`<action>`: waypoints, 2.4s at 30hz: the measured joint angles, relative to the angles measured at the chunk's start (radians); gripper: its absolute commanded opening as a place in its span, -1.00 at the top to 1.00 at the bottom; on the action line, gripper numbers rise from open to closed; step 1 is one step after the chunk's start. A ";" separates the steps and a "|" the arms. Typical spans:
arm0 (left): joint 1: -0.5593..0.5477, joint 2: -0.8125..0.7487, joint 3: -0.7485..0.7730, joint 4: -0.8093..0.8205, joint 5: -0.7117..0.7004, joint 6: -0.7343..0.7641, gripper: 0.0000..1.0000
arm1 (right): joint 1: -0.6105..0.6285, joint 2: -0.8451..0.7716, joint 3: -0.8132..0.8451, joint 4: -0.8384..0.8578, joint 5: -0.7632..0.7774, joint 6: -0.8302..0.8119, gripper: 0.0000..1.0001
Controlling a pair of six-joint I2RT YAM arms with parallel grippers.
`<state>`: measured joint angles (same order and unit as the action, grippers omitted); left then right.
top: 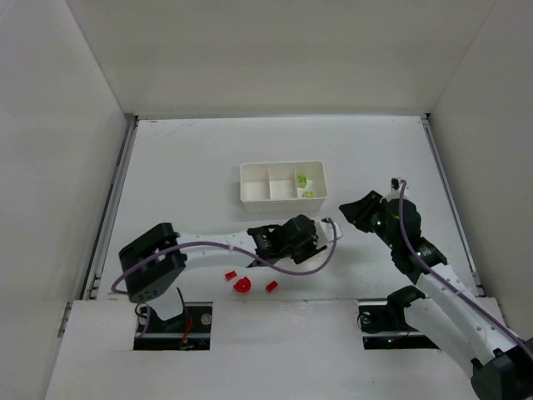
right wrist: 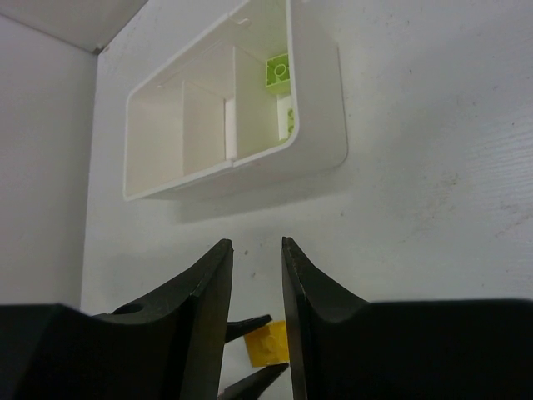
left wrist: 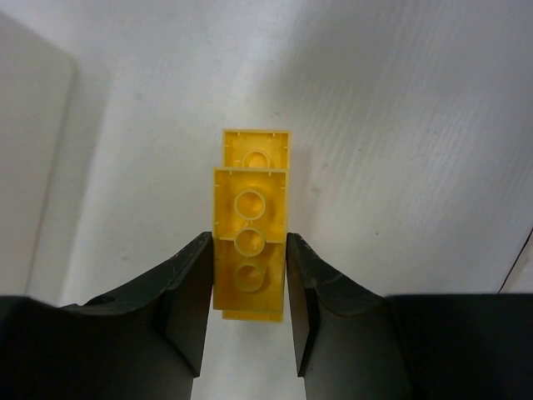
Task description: Sort the legos into containers by color
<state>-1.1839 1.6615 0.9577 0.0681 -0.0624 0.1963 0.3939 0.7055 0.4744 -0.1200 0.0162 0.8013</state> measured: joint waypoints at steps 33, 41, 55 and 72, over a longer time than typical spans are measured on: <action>0.505 -0.861 -0.705 0.828 0.208 -1.335 0.66 | 0.413 0.148 0.035 0.425 -0.351 0.048 -0.79; 0.490 -0.847 -0.726 0.879 0.197 -1.435 0.65 | 0.390 0.230 0.035 0.563 -0.416 0.077 -0.81; 0.423 -0.848 -0.739 0.884 0.166 -1.469 0.65 | 0.373 0.348 0.036 0.673 -0.462 0.115 -0.57; 0.372 -0.845 -0.757 0.881 0.123 -1.454 0.65 | 0.376 0.388 0.062 0.713 -0.462 0.138 0.02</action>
<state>-0.8124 0.8162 0.2005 0.9493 0.0605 -1.2575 0.7700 1.0935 0.5362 0.5934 -0.4458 0.9390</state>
